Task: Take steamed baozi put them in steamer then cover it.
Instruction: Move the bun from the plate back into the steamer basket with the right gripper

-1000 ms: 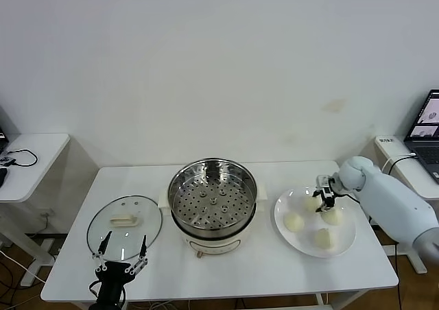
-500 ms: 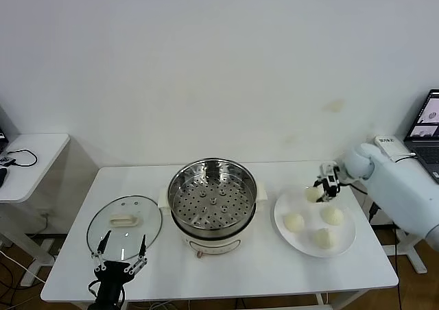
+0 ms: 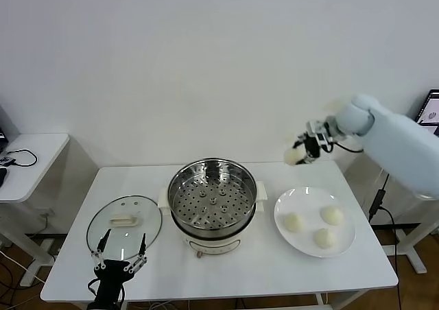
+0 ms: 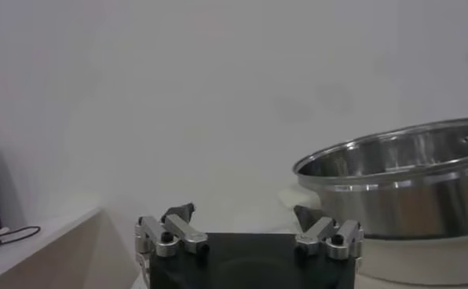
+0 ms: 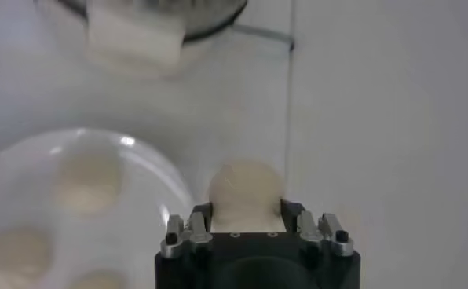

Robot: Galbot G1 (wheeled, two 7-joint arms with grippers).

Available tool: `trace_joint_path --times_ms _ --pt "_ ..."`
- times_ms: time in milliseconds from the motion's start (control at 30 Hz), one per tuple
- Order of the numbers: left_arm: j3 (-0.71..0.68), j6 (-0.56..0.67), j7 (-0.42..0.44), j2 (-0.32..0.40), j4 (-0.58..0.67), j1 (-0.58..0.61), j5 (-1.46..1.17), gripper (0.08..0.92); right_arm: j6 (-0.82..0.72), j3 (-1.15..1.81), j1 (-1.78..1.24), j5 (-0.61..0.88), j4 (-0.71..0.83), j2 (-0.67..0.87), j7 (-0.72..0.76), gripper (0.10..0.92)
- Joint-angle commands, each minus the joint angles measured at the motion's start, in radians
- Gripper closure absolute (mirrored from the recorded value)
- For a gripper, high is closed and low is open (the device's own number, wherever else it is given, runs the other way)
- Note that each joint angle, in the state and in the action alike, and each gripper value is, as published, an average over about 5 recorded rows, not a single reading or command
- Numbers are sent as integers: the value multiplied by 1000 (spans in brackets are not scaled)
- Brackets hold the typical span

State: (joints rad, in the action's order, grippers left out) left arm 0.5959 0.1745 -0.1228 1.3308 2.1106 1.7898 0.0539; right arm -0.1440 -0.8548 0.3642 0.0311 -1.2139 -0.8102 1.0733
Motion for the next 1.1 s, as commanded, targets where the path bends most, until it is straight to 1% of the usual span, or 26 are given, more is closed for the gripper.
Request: trace_joint_path --times_ms 33,267,433,767,1100 --pt "1 -1 0 0 -2 0 -2 177 9 -183 214 172 -94 -85 -25 465" --pt "11 -2 0 0 -4 1 -7 177 104 -267 208 171 -94 -210 -78 465" --pt "21 -3 1 -3 -6 -3 -13 177 216 -319 186 110 -78 -290 -100 465" --pt "30 -6 2 -1 -9 -13 -18 177 468 -368 114 -154 -9 -391 -177 465" --pt "38 -4 3 -3 -9 -14 -21 177 629 -292 13 -452 130 -473 -256 463"
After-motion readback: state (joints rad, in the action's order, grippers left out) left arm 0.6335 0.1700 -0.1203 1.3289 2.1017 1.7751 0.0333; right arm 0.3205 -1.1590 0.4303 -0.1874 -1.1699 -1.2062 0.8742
